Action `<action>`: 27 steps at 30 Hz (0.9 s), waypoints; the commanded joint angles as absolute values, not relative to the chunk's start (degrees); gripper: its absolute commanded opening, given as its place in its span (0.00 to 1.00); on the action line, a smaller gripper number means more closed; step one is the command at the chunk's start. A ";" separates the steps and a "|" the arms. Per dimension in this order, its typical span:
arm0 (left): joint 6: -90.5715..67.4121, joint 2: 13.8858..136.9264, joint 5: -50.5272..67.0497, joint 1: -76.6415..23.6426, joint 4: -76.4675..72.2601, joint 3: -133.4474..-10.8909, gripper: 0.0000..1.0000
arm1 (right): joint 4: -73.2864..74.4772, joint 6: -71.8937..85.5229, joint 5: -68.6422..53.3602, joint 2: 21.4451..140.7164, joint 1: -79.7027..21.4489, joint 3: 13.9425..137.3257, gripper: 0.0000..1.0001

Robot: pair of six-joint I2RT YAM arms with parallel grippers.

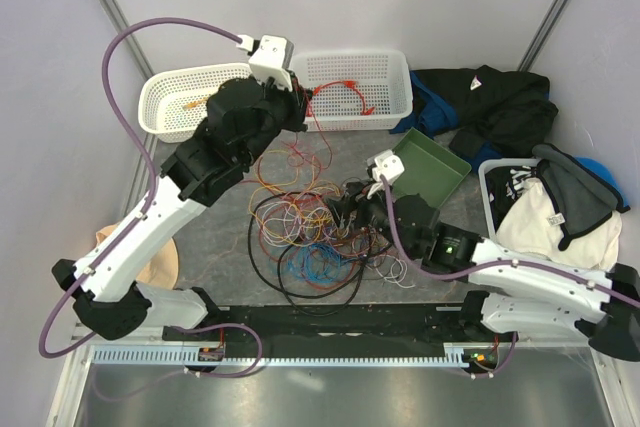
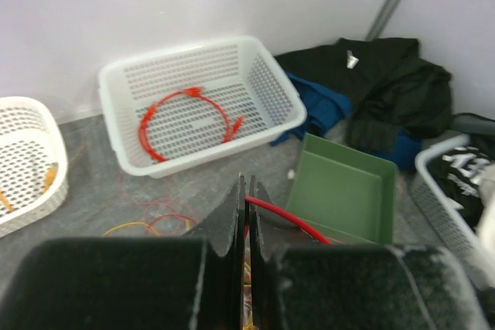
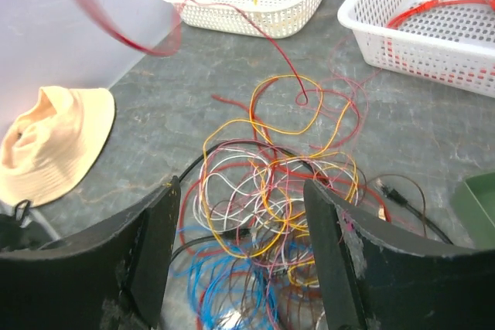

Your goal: Untangle the cables

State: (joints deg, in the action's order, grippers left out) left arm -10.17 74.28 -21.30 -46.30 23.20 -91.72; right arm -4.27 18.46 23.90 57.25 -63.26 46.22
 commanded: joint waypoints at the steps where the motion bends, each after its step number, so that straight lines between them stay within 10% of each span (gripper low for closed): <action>1: -15.20 74.97 -15.03 -46.14 27.49 -100.09 0.02 | -31.30 11.09 23.38 60.90 -63.63 39.21 0.72; 14: -19.51 78.66 -10.99 -46.06 33.58 -110.13 0.02 | -82.51 -3.68 26.46 82.25 -63.63 31.63 0.82; 27: -17.41 78.31 -11.69 -46.05 34.19 -110.04 0.02 | -79.63 -0.80 20.56 91.41 -63.63 42.01 0.79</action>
